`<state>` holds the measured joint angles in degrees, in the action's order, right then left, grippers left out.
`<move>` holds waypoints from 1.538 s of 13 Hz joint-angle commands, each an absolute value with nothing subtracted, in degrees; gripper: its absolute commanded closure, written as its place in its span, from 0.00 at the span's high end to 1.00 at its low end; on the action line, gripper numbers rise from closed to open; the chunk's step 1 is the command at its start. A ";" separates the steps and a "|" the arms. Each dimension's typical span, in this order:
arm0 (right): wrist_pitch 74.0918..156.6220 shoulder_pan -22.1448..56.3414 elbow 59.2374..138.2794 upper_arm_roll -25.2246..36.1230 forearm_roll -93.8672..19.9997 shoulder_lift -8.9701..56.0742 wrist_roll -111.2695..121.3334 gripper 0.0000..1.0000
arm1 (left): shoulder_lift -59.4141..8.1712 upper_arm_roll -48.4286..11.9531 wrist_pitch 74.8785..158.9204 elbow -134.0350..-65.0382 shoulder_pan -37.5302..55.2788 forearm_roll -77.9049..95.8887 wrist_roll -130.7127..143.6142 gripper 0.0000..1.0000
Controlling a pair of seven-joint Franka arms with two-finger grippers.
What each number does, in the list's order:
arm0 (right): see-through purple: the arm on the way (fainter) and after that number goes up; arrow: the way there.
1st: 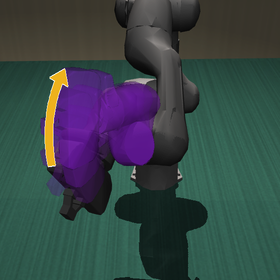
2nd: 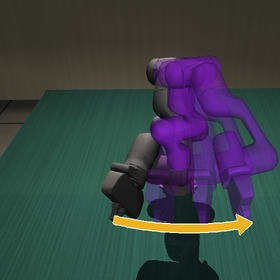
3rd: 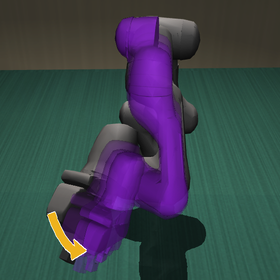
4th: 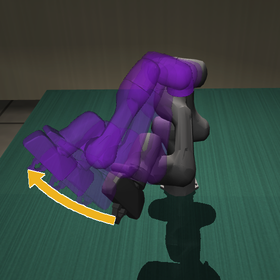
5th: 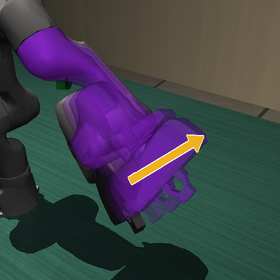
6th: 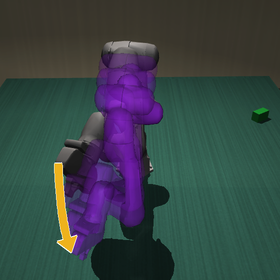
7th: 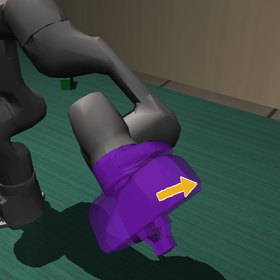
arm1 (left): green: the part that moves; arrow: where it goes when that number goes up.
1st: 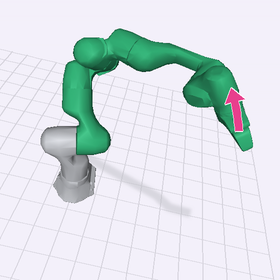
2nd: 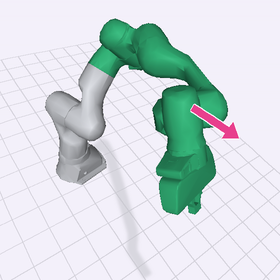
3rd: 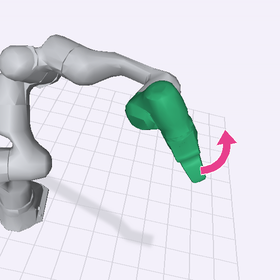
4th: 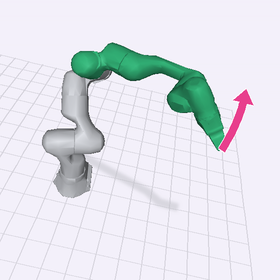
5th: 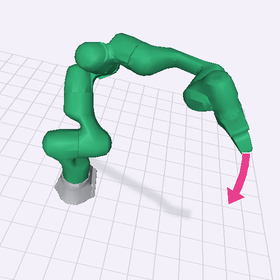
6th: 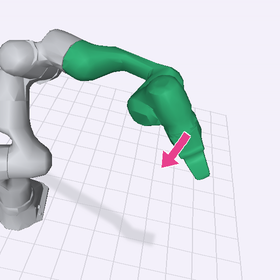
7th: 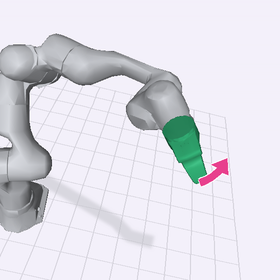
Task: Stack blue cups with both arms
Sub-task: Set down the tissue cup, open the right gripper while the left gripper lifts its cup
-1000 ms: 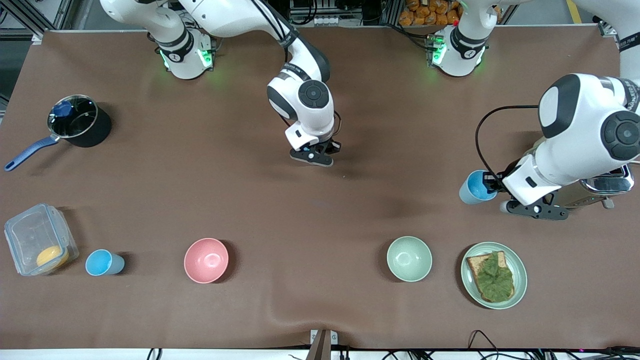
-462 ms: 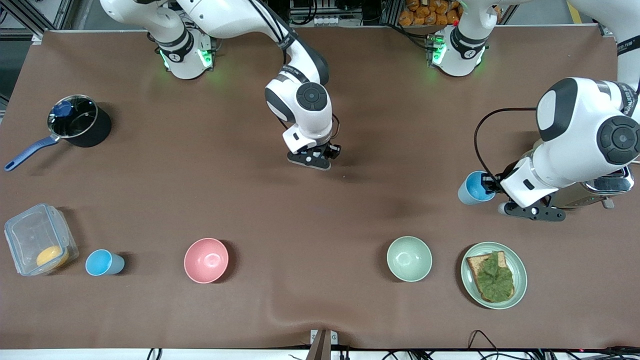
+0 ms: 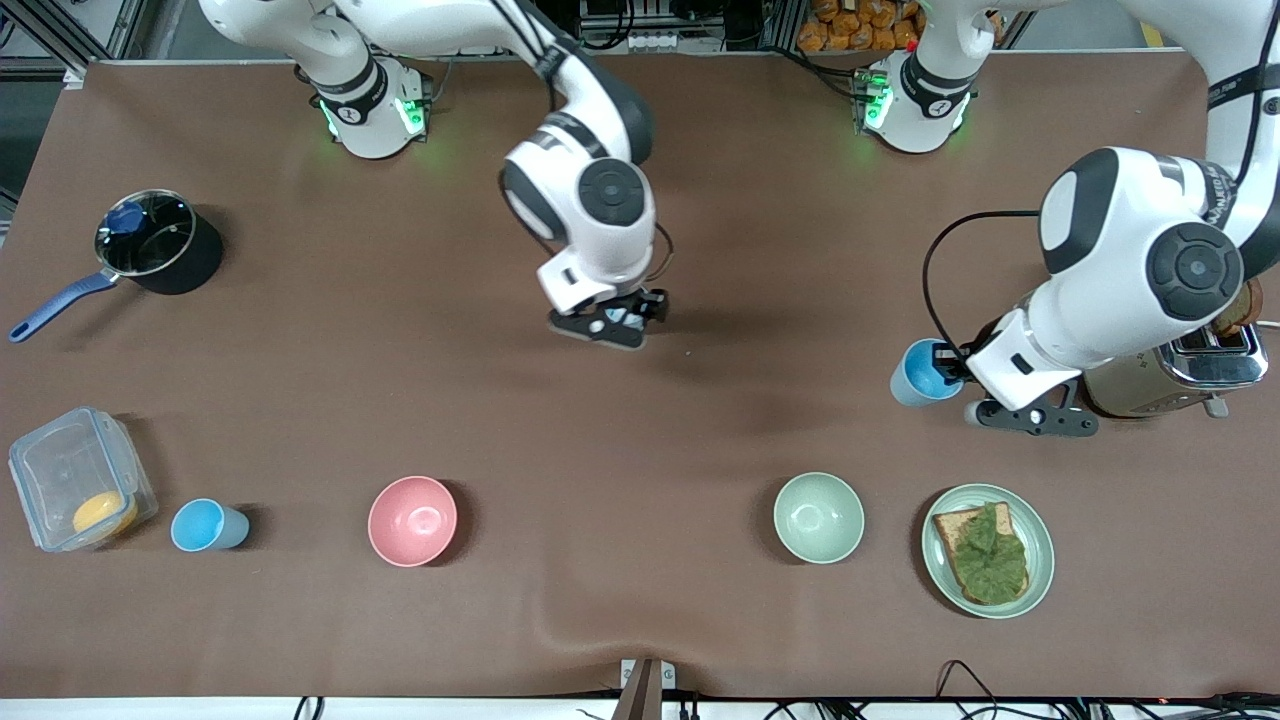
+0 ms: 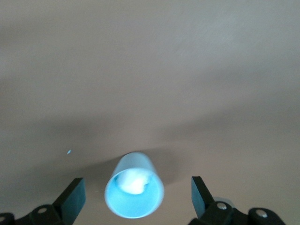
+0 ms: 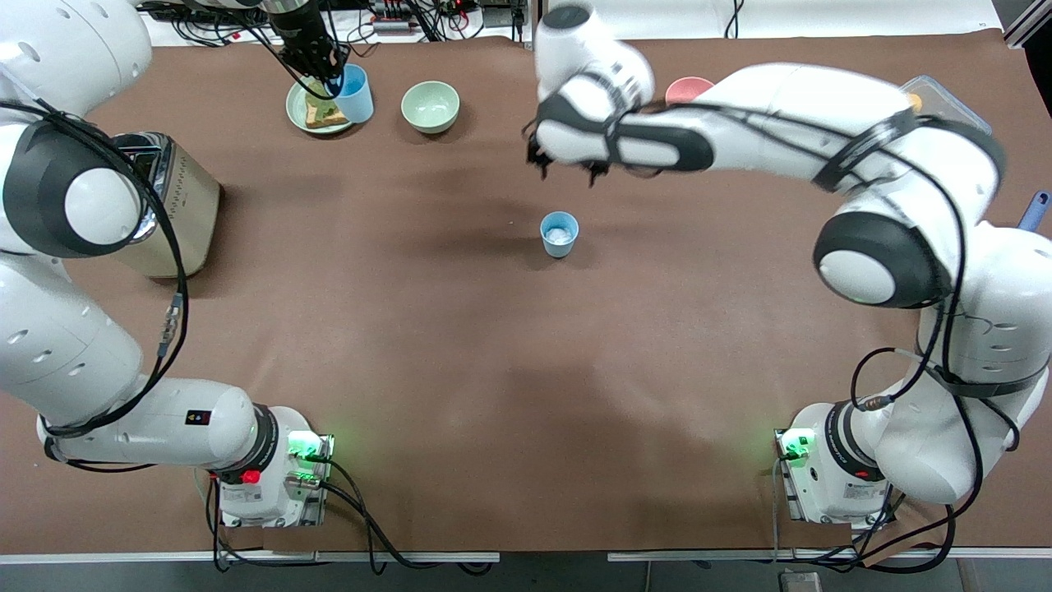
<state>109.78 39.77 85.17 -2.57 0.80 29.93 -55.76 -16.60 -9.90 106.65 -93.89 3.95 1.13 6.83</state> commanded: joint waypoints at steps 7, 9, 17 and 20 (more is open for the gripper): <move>95.73 20.50 86.40 -3.52 0.09 14.87 -27.10 1.00 | -15.56 -20.20 105.65 -92.99 4.22 1.94 25.28 0.00; 94.57 14.53 87.71 -3.52 0.00 10.57 -19.38 1.00 | -15.73 -22.67 105.56 -93.34 4.48 1.58 29.42 0.00; 93.78 0.98 90.18 -3.43 -0.70 4.31 -3.71 1.00 | -16.08 -24.26 103.89 -94.48 12.99 1.41 40.95 0.00; 93.95 -2.72 90.00 -3.43 -3.77 4.39 -0.70 1.00 | -18.10 -24.17 104.94 -93.78 18.88 1.32 46.03 0.00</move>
